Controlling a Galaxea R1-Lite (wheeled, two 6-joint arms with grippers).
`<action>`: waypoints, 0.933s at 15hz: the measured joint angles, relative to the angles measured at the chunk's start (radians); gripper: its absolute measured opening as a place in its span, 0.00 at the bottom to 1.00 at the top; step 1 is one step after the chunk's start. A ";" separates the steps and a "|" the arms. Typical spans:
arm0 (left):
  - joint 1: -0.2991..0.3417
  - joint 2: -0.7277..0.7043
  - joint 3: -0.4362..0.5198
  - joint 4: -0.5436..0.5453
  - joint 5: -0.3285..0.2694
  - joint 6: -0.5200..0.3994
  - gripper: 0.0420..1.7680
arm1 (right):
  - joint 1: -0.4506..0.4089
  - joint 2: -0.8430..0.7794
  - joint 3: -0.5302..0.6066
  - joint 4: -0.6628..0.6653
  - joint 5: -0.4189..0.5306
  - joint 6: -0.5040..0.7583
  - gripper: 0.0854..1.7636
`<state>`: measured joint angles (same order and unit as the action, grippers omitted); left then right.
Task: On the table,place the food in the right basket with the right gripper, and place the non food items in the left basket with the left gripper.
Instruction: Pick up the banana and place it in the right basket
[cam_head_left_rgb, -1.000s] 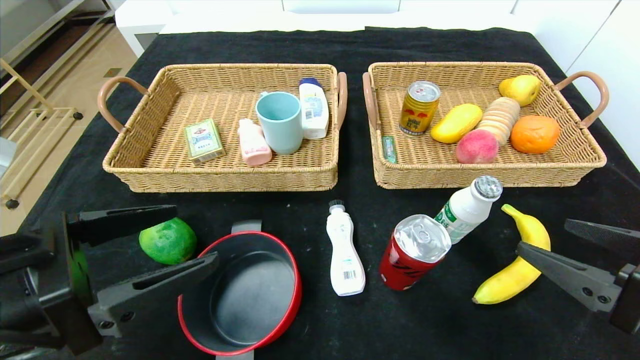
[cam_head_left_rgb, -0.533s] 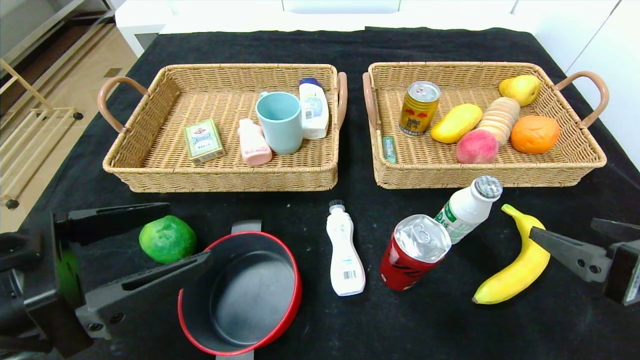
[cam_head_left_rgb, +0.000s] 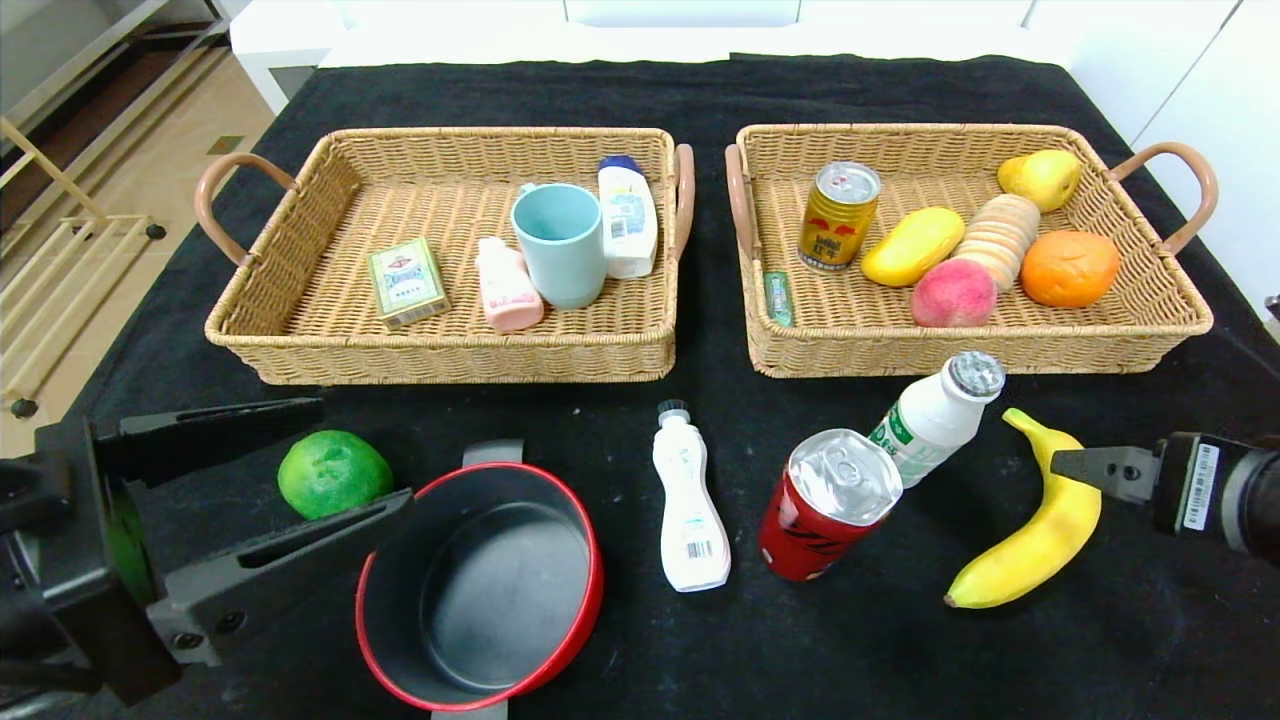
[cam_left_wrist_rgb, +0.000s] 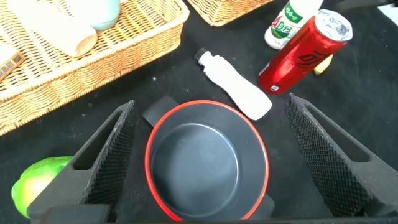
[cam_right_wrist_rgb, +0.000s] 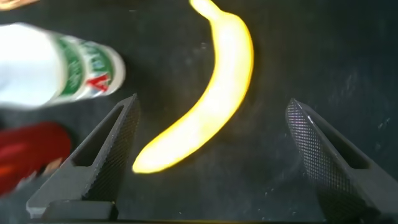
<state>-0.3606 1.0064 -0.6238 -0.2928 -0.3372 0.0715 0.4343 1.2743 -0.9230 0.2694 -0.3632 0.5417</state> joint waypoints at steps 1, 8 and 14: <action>0.000 0.000 0.000 0.000 0.000 0.000 0.97 | -0.008 0.026 -0.013 0.007 -0.001 0.025 0.97; -0.001 0.000 0.010 0.000 0.002 0.028 0.97 | -0.033 0.165 -0.019 -0.001 0.001 0.118 0.97; 0.000 -0.004 0.010 0.000 0.001 0.030 0.97 | -0.041 0.224 -0.010 -0.037 0.032 0.153 0.97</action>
<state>-0.3611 1.0026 -0.6134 -0.2928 -0.3357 0.1015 0.3930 1.4985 -0.9328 0.2328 -0.3313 0.6945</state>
